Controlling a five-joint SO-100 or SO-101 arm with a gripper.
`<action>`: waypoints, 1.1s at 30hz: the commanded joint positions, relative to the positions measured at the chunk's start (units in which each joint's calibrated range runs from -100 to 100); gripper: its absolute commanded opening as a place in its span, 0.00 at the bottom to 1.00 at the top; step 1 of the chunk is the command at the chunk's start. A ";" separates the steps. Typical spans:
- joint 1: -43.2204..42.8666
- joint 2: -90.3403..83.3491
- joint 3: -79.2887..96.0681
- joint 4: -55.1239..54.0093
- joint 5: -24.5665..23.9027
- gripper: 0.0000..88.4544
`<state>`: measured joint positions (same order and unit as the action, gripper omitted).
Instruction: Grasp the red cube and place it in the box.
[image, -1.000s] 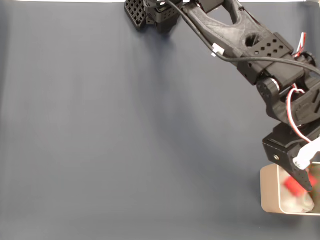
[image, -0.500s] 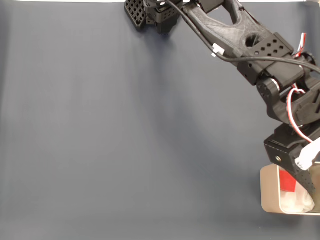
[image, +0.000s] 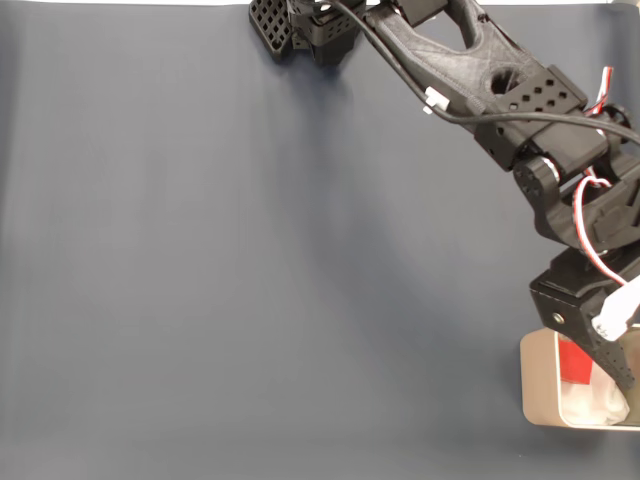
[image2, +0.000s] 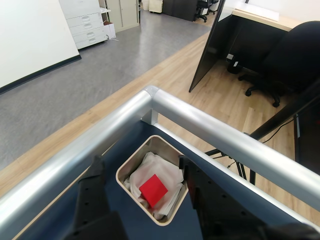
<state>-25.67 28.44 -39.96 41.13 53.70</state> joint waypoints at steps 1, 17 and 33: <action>1.24 -5.65 -1.00 0.18 -0.34 0.32; 11.04 -24.46 15.60 -0.39 -2.59 0.00; 23.82 -59.81 63.78 -5.39 -3.42 0.00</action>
<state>-3.19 -19.93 12.75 38.35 50.77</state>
